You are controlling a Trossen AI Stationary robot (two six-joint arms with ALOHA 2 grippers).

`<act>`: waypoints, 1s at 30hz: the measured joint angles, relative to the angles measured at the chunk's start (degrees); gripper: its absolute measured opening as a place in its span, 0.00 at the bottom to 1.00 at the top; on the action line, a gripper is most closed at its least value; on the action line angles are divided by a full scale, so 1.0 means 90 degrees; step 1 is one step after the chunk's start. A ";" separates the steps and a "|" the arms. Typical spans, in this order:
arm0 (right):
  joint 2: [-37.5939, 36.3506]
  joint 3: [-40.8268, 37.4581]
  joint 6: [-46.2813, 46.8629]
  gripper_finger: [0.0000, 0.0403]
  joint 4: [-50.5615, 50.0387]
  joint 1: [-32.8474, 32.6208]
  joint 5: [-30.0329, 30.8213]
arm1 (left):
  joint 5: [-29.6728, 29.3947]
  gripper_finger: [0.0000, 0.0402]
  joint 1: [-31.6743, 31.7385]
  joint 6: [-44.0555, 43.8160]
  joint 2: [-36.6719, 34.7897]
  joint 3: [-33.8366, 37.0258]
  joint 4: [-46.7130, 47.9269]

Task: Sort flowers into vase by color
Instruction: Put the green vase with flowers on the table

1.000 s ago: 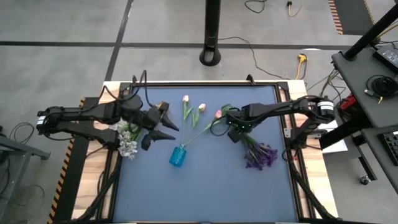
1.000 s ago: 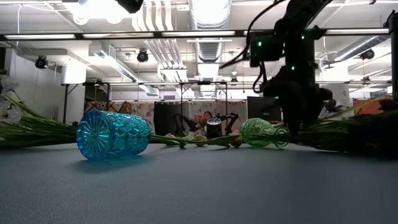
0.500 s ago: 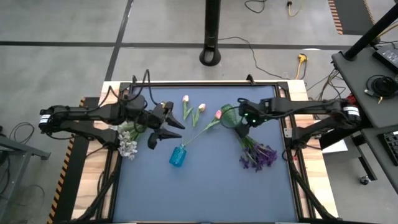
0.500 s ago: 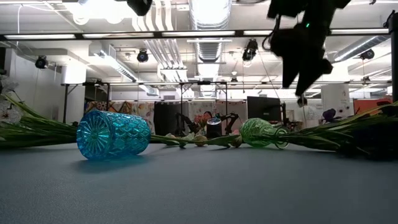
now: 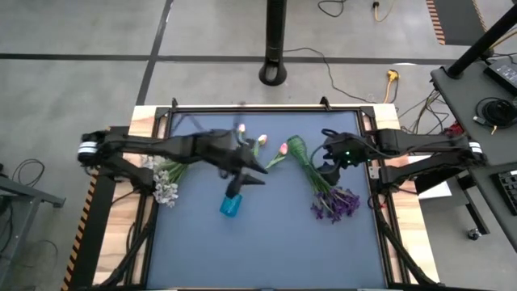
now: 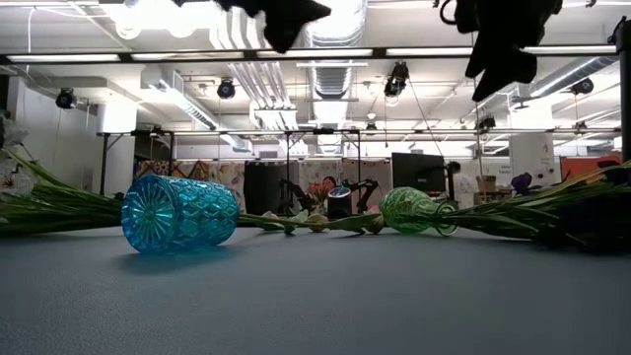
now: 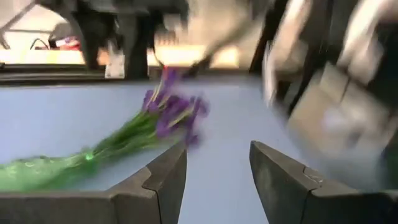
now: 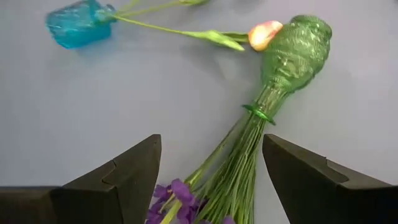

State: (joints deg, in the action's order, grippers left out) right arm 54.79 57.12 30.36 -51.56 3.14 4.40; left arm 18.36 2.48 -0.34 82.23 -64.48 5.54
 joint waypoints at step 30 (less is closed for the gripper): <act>-0.1052 0.0192 -0.0525 0.73 -0.0251 -0.0015 0.0015 | -0.2315 0.78 0.0563 0.6928 0.5632 -0.6182 0.4114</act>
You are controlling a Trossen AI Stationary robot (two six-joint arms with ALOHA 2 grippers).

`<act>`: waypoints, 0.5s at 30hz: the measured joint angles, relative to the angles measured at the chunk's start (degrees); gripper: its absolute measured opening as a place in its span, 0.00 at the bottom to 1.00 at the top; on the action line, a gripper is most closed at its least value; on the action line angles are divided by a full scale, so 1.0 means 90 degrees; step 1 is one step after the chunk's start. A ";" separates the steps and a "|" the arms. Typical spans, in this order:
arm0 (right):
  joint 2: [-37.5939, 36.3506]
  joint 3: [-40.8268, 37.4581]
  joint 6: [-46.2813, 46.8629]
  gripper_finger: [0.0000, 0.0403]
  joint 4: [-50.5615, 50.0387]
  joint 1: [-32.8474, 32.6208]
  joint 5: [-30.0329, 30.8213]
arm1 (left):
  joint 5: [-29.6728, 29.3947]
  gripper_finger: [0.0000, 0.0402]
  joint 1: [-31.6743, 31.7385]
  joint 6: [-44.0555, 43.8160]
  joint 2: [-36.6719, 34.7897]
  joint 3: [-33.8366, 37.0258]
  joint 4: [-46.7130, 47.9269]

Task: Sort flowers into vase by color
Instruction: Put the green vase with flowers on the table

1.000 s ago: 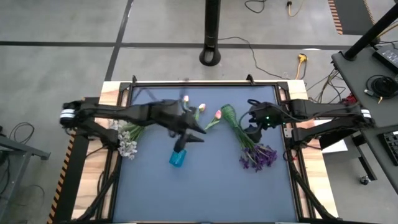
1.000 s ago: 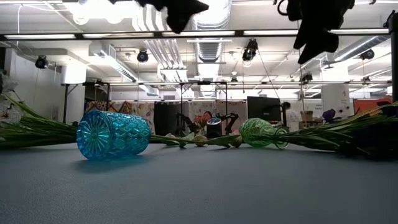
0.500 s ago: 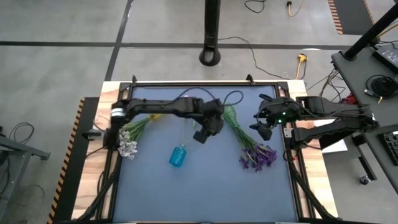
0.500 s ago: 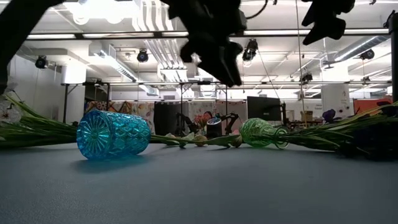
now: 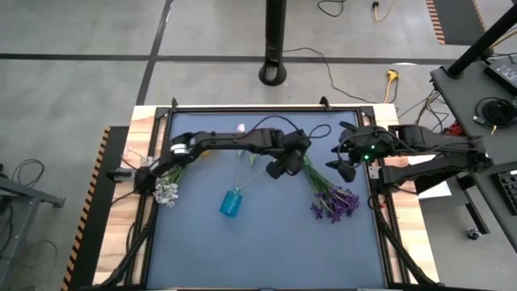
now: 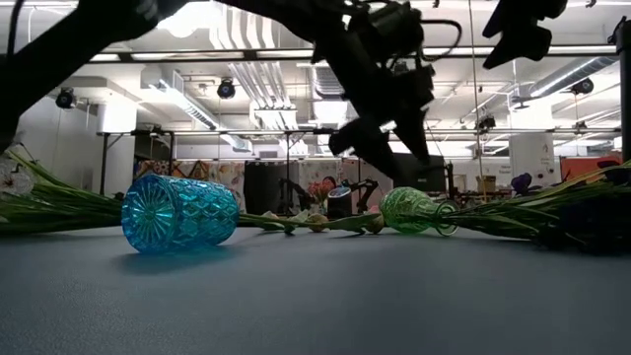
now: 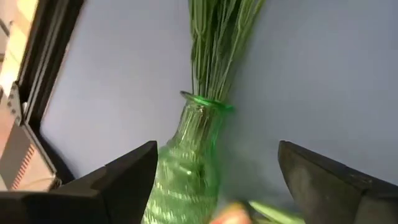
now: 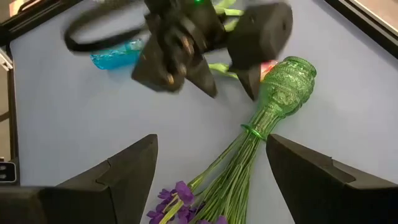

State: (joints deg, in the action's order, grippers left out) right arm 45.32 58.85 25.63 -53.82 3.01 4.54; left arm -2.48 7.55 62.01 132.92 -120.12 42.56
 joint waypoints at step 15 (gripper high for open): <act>-0.0072 -0.0002 -0.0039 0.73 -0.0240 0.0000 0.0003 | 0.0003 0.76 0.0055 0.0800 0.1324 -0.1672 0.0482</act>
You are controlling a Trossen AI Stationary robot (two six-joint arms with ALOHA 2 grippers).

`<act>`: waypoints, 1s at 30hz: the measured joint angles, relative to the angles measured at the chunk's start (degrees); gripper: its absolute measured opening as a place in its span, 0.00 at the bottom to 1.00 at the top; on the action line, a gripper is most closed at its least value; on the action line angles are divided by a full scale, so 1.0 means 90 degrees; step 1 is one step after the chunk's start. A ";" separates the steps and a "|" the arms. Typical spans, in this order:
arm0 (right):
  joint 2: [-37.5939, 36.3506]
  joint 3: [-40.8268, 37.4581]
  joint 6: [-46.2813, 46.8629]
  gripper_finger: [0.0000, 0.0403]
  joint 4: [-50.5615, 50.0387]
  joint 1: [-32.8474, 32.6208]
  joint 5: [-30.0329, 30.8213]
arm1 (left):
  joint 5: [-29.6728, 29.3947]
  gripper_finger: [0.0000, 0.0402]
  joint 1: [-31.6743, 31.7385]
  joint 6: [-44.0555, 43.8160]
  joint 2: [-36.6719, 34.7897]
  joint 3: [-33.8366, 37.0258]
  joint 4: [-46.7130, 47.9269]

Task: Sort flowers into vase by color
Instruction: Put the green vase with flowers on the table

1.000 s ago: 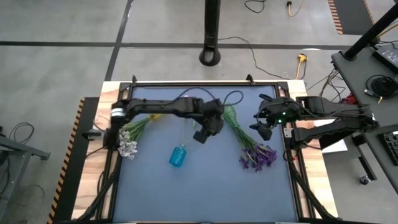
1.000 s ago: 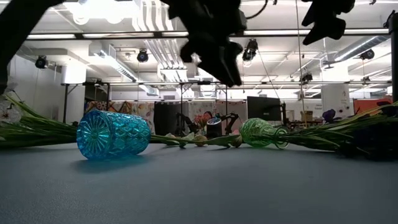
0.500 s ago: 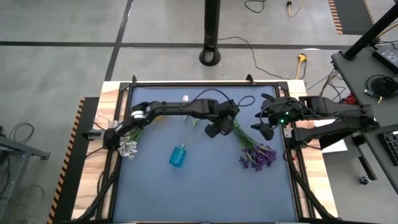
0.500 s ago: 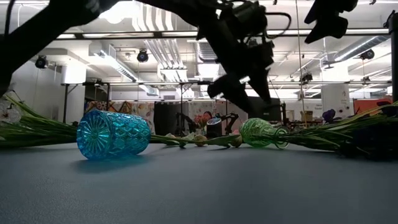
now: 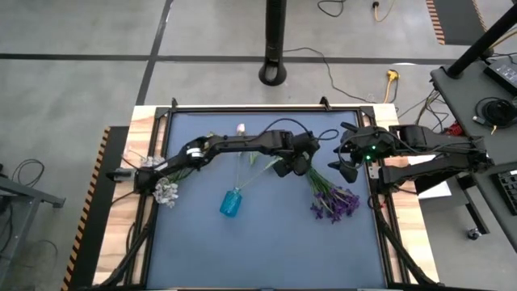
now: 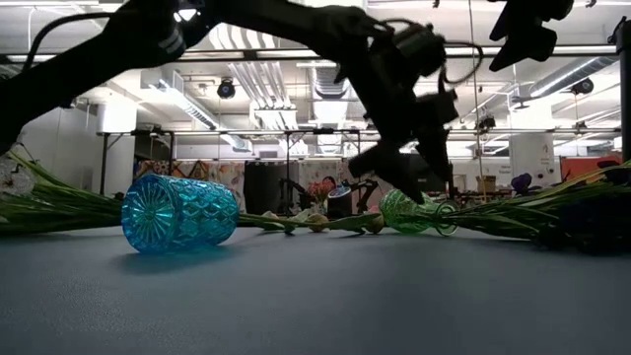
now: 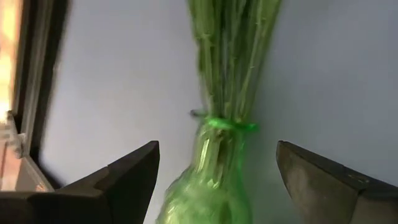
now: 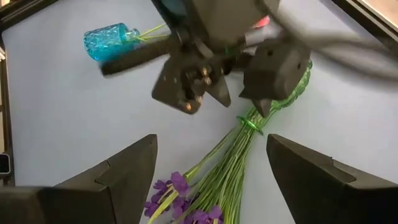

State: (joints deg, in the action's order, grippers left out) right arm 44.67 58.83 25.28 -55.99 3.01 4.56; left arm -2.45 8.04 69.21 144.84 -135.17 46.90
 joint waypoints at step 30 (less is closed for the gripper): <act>0.0014 -0.0002 -0.0150 0.74 -0.0082 0.0002 0.0179 | 0.0185 0.75 0.0317 0.0032 0.0442 0.0094 -0.0487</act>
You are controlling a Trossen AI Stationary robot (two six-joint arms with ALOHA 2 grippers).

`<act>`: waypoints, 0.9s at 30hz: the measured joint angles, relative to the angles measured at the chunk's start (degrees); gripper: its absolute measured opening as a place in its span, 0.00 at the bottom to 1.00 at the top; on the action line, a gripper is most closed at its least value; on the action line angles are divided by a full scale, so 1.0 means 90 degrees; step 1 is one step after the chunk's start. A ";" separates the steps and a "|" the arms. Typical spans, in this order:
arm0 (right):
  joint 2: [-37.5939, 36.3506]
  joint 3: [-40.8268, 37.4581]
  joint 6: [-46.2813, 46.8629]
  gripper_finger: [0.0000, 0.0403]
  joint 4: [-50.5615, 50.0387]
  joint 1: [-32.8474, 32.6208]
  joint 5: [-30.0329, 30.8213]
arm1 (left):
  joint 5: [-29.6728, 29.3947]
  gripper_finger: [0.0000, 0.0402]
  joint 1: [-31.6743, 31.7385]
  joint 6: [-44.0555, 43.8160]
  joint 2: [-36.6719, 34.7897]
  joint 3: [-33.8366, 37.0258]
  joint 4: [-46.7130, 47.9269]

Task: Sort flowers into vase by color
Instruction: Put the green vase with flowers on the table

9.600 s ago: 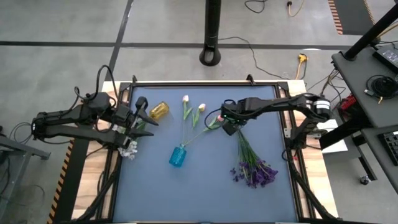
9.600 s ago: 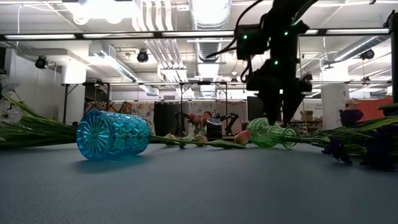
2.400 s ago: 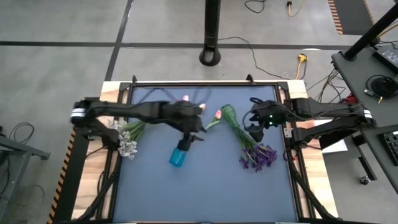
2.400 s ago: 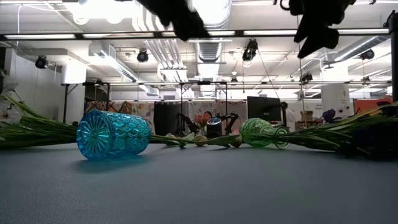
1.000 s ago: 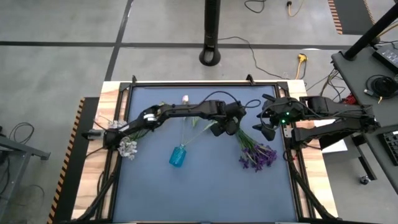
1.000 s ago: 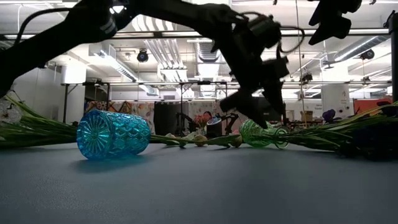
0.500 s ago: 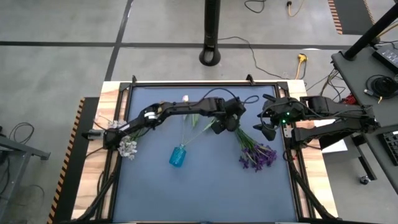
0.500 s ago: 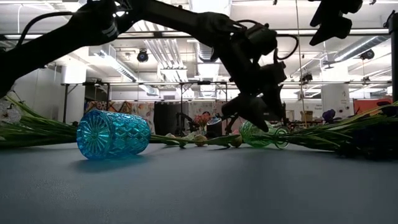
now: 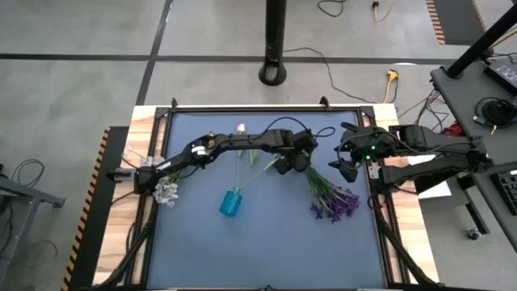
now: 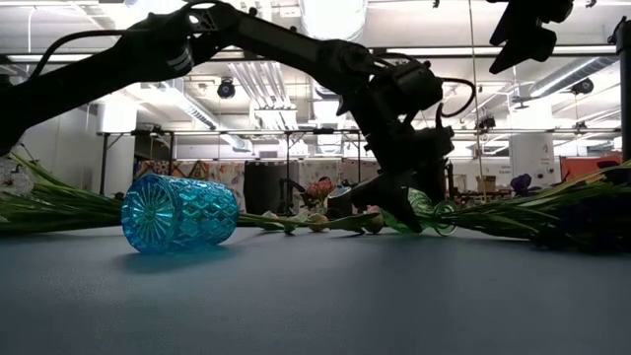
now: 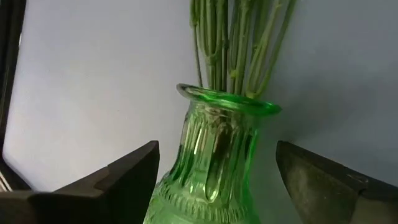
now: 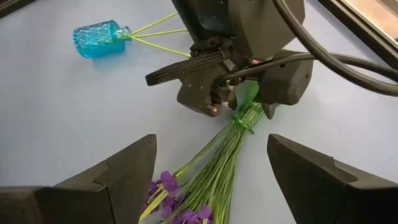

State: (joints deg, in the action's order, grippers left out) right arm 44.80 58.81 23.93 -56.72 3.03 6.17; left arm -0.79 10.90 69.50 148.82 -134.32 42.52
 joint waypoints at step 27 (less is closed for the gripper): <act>-0.0013 0.0000 -0.0015 0.73 0.0002 0.0000 0.0002 | 0.0275 0.37 0.0015 -0.0152 0.0004 0.0007 -0.0068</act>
State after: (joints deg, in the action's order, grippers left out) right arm 44.68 58.81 23.79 -56.71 3.03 6.20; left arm 1.69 11.03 68.13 148.86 -134.26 41.90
